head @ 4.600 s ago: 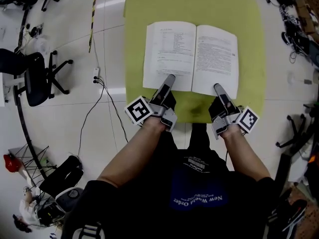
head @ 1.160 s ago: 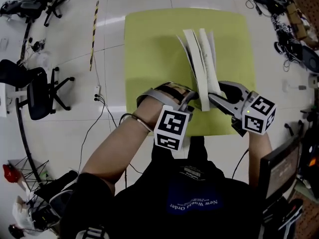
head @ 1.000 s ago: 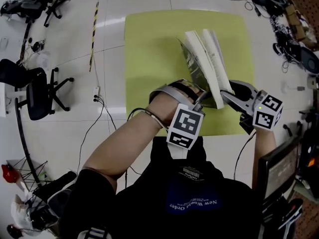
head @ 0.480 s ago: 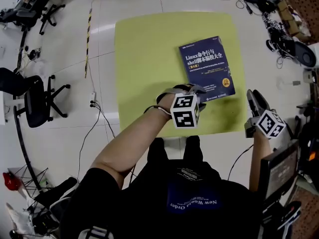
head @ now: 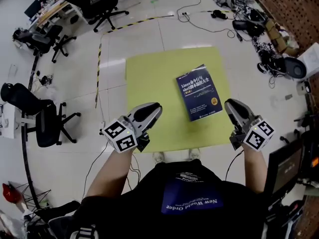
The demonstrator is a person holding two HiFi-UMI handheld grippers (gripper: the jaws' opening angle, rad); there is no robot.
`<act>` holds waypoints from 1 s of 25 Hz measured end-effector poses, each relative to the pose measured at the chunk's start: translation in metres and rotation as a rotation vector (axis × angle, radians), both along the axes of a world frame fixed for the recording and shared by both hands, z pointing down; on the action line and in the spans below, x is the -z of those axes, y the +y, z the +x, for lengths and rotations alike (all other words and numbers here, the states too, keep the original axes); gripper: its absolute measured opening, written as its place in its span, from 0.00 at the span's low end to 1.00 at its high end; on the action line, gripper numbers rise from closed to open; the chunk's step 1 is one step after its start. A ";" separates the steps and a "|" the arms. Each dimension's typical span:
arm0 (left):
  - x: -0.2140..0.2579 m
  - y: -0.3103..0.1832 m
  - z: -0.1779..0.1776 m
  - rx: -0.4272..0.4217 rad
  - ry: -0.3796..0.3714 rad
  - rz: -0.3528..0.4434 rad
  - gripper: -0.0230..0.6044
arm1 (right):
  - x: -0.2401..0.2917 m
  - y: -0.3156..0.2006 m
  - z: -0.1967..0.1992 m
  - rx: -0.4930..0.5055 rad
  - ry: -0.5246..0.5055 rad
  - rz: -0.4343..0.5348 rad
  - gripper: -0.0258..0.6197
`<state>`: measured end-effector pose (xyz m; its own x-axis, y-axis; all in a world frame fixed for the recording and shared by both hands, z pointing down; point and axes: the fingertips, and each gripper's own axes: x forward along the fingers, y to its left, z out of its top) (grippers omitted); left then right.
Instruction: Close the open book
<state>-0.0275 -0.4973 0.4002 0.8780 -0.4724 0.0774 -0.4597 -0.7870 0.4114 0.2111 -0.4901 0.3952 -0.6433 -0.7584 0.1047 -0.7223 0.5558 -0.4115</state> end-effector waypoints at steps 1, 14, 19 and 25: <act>0.025 0.000 -0.021 0.063 0.035 0.038 0.09 | 0.022 0.002 -0.008 0.013 0.003 0.042 0.06; 0.116 0.077 -0.126 0.284 0.207 0.164 0.05 | 0.108 0.038 -0.097 0.146 0.086 0.181 0.02; 0.098 0.088 -0.132 0.279 0.278 0.094 0.05 | 0.081 0.036 -0.093 0.106 0.100 0.144 0.02; 0.098 0.091 -0.125 0.251 0.265 0.089 0.05 | 0.073 0.036 -0.089 0.096 0.132 0.135 0.01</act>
<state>-0.1528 -0.4066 0.3018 0.7181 -0.6701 -0.1876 -0.5298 -0.7013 0.4770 0.1217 -0.4537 0.3225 -0.7008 -0.7070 0.0948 -0.7060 0.6685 -0.2337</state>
